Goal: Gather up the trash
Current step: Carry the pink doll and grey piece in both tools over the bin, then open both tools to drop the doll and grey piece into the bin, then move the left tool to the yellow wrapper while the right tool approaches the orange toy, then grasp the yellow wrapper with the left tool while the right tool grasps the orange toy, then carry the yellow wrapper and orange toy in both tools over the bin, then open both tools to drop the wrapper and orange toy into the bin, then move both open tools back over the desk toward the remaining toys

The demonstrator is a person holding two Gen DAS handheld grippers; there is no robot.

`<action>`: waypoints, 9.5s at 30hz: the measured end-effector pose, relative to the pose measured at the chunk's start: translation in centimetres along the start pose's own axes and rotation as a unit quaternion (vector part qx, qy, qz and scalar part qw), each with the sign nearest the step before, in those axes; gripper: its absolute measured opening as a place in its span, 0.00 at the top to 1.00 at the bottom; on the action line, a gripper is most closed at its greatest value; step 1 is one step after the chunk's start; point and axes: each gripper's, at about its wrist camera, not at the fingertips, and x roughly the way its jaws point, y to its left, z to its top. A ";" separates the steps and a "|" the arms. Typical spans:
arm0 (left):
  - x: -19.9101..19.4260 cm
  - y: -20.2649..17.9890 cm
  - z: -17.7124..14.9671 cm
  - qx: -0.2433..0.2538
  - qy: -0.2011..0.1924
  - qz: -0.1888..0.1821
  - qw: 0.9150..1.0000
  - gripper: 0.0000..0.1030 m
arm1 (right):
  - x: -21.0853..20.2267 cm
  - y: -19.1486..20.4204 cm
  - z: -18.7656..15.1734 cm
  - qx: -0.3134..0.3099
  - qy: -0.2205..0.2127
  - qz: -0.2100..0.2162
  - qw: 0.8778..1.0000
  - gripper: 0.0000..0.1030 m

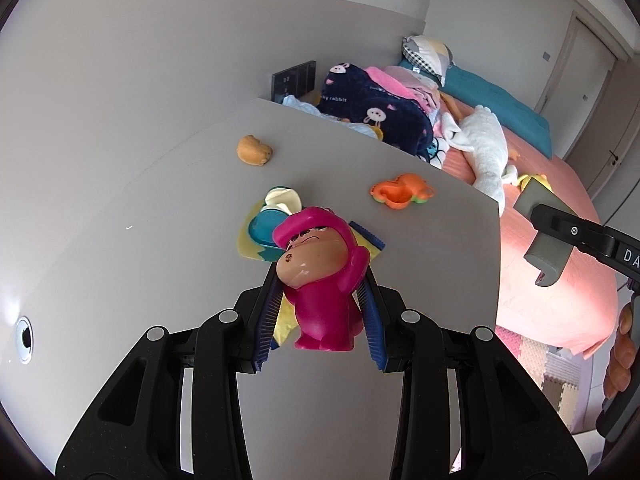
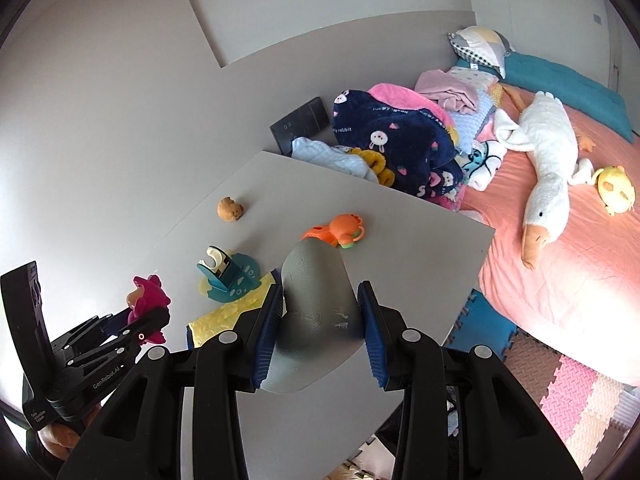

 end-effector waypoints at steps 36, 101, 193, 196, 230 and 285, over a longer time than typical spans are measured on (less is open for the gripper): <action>0.8 -18.2 -1.8 0.155 0.029 -0.117 0.980 0.64 | -11.0 -13.2 -5.8 0.103 -0.045 -0.095 0.989 0.61; 3.4 -7.8 -3.2 0.119 0.068 -0.013 0.991 0.06 | -4.3 -9.3 -4.6 0.092 -0.033 -0.133 0.986 0.02; 1.9 5.7 0.3 0.001 0.012 0.012 1.000 0.72 | 16.9 -0.2 3.7 0.082 0.067 -0.022 0.994 0.58; 1.3 4.8 0.4 0.007 0.005 0.004 1.000 0.72 | 15.0 -0.6 3.4 0.073 0.067 -0.024 0.995 0.58; -1.0 -11.3 -2.3 0.115 0.017 -0.094 0.989 0.72 | -5.1 -9.4 -2.6 0.089 -0.011 -0.069 0.994 0.58; 1.2 -20.7 -5.2 0.220 0.063 -0.087 0.970 0.06 | -12.0 -18.8 -6.5 0.151 -0.047 -0.197 0.968 0.03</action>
